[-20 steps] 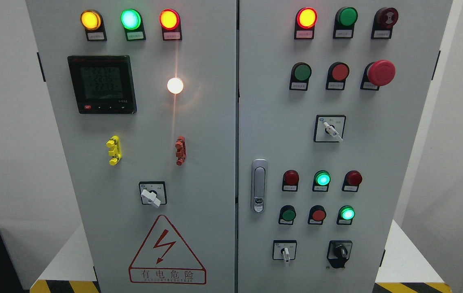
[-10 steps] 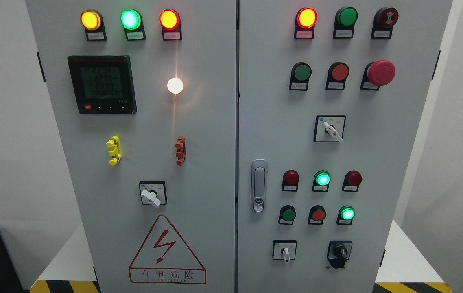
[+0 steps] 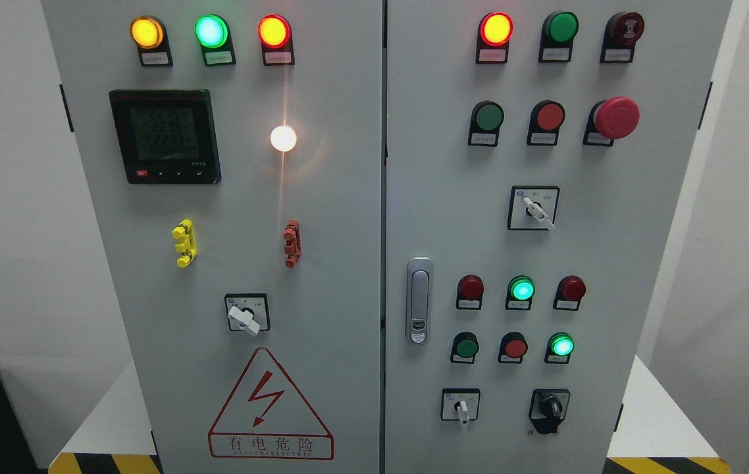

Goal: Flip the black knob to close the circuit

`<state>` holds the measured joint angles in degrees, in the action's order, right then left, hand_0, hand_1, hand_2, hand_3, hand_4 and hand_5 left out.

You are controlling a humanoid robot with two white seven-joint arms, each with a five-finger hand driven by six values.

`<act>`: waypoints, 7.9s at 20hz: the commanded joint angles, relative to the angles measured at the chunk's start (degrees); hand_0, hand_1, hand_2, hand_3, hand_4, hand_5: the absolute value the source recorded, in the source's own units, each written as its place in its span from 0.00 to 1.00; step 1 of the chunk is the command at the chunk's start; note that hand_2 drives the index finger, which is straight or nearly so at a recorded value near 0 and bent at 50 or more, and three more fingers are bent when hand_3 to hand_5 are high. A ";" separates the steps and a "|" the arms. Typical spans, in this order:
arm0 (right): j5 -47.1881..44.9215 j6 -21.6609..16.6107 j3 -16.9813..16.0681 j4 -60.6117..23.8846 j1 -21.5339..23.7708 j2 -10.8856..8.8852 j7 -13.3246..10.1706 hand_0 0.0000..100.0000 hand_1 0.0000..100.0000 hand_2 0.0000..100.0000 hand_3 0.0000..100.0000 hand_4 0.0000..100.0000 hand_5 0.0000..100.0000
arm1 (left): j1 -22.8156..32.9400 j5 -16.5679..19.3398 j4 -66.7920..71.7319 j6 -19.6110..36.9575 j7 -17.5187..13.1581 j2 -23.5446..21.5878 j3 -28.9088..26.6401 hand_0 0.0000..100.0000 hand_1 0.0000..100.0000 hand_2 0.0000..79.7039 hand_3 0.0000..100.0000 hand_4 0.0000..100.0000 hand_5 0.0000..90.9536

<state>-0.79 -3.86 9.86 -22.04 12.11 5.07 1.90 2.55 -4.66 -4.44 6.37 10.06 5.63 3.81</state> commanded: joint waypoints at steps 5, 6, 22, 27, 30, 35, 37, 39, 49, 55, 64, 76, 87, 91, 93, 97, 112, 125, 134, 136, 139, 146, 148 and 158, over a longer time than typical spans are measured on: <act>15.19 -0.01 7.46 -15.66 2.39 -0.41 -11.02 0.00 0.04 0.29 0.39 0.39 0.33 | 0.00 0.01 0.05 0.05 -0.04 0.00 -0.03 0.12 0.56 0.00 0.00 0.00 0.00; 16.69 0.08 7.46 -16.10 2.39 -0.41 -12.61 0.00 0.04 0.30 0.42 0.41 0.36 | 0.00 0.01 0.05 0.05 -0.04 0.00 0.06 0.12 0.56 0.00 0.00 0.00 0.00; 36.73 -0.01 3.16 -37.18 2.74 -1.82 -22.03 0.00 0.09 0.52 0.69 0.67 0.65 | 0.00 0.01 -0.04 0.05 -0.04 0.00 0.06 0.12 0.56 0.00 0.00 0.00 0.00; 44.90 0.08 -2.64 -45.89 2.39 -0.76 -21.24 0.00 0.09 0.60 0.75 0.72 0.72 | 0.00 0.01 0.05 0.05 -0.04 0.00 -0.03 0.12 0.56 0.00 0.00 0.00 0.00; 48.68 0.08 -5.98 -50.37 2.22 -0.76 -20.09 0.00 0.09 0.67 0.83 0.78 0.80 | 0.00 0.01 -0.04 0.05 -0.04 0.00 -0.03 0.12 0.56 0.00 0.00 0.00 0.00; 54.39 0.34 -10.46 -56.62 2.22 -0.76 -19.74 0.00 0.09 0.78 0.94 0.85 0.89 | 0.00 0.01 -0.04 0.05 -0.04 0.00 -0.03 0.12 0.56 0.00 0.00 0.00 0.00; 56.33 0.60 -11.44 -58.81 2.22 -0.68 -18.52 0.00 0.08 0.83 0.98 0.90 0.93 | 0.00 0.01 0.05 0.05 0.05 0.00 -0.03 0.12 0.56 0.00 0.00 0.00 0.00; 57.48 0.78 -11.79 -60.66 2.22 -0.68 -17.81 0.00 0.07 0.85 1.00 0.92 0.96 | 0.00 0.01 -0.04 0.05 -0.04 0.00 -0.03 0.12 0.56 0.00 0.00 0.00 0.00; 65.57 2.71 -15.66 -64.89 -2.34 1.78 -15.97 0.00 0.05 0.92 1.00 0.98 1.00 | 0.00 0.01 0.05 0.05 -0.04 0.00 -0.03 0.12 0.56 0.00 0.00 0.00 0.00; 66.35 3.94 -17.50 -64.80 -6.92 1.61 -15.17 0.00 0.06 0.92 1.00 0.98 1.00 | 0.00 0.01 -0.04 0.05 -0.04 0.00 -0.03 0.12 0.56 0.00 0.00 0.00 0.00; 68.38 8.25 -17.59 -66.21 -12.46 1.52 -10.95 0.00 0.05 0.92 1.00 0.99 1.00 | 0.00 0.01 -0.04 0.05 -0.04 0.00 -0.03 0.12 0.56 0.00 0.00 0.00 0.00; 69.26 11.24 -16.98 -69.19 -16.24 1.17 -8.32 0.00 0.05 0.92 1.00 0.99 1.00 | 0.00 0.01 -0.04 0.05 -0.04 0.00 -0.03 0.12 0.56 0.00 0.00 0.00 0.00; 70.22 12.47 -16.80 -72.71 -18.08 1.43 -4.45 0.00 0.05 0.93 1.00 0.99 1.00 | 0.00 0.01 -0.04 0.05 -0.04 0.00 -0.03 0.12 0.56 0.00 0.00 0.00 0.00; 71.37 12.56 -16.71 -72.97 -19.14 1.52 -4.18 0.00 0.05 0.93 1.00 0.99 1.00 | 0.00 0.01 -0.04 0.05 -0.04 0.00 -0.03 0.12 0.56 0.00 0.00 0.00 0.00; 71.46 13.43 -16.71 -73.59 -19.40 1.52 -3.22 0.00 0.05 0.93 1.00 0.99 1.00 | 0.00 0.01 0.05 0.05 -0.04 0.00 0.06 0.12 0.56 0.00 0.00 0.00 0.00; 71.55 14.23 -16.63 -73.68 -19.93 1.61 -2.69 0.00 0.05 0.93 1.00 1.00 1.00 | 0.00 0.01 0.05 0.05 -0.04 0.00 -0.03 0.12 0.56 0.00 0.00 0.00 0.00; 73.04 18.36 -13.46 -73.68 -22.04 1.70 -1.99 0.00 0.06 0.93 1.00 1.00 1.00 | 0.00 0.01 0.05 0.05 -0.04 0.00 0.06 0.12 0.56 0.00 0.00 0.00 0.00; 73.48 20.20 -13.46 -73.50 -22.74 1.79 -1.90 0.00 0.06 0.93 1.00 1.00 1.00 | 0.00 0.01 -0.04 0.05 -0.04 0.00 -0.03 0.12 0.56 0.00 0.00 0.00 0.00; 73.39 21.52 -13.46 -73.33 -23.18 1.79 -1.99 0.00 0.06 0.92 1.00 1.00 1.00 | 0.00 0.01 -0.04 0.05 0.05 0.00 -0.03 0.12 0.56 0.00 0.00 0.00 0.00; 73.39 21.44 -13.46 -73.33 -23.18 1.79 -1.99 0.00 0.06 0.92 1.00 1.00 1.00 | 0.00 0.01 -0.04 0.05 -0.04 0.00 -0.03 0.12 0.56 0.00 0.00 0.00 0.00; 73.39 21.44 -13.55 -73.15 -23.18 1.79 -1.99 0.00 0.06 0.92 1.00 1.00 1.00 | 0.00 0.01 0.05 0.05 -0.04 0.00 -0.03 0.12 0.56 0.00 0.00 0.00 0.00; 73.13 21.44 -13.81 -72.45 -23.62 1.70 -2.07 0.00 0.07 0.92 1.00 1.00 1.00 | 0.00 0.01 0.05 0.05 -0.04 0.00 -0.03 0.12 0.56 0.00 0.00 0.00 0.00; 73.04 21.52 -13.81 -71.92 -24.15 1.52 -2.25 0.00 0.07 0.92 1.00 1.00 1.00 | 0.00 0.01 -0.04 0.05 -0.04 0.00 -0.03 0.12 0.56 0.00 0.00 0.00 0.00; 72.25 22.23 -15.31 -70.08 -25.20 -0.06 -2.51 0.00 0.08 0.91 1.00 0.99 1.00 | 0.00 0.01 -0.04 0.05 -0.04 0.00 0.06 0.12 0.56 0.00 0.00 0.00 0.00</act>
<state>71.81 18.19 -4.30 -93.77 -12.42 6.27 -0.67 2.55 -4.66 -4.46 6.37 10.06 5.63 3.80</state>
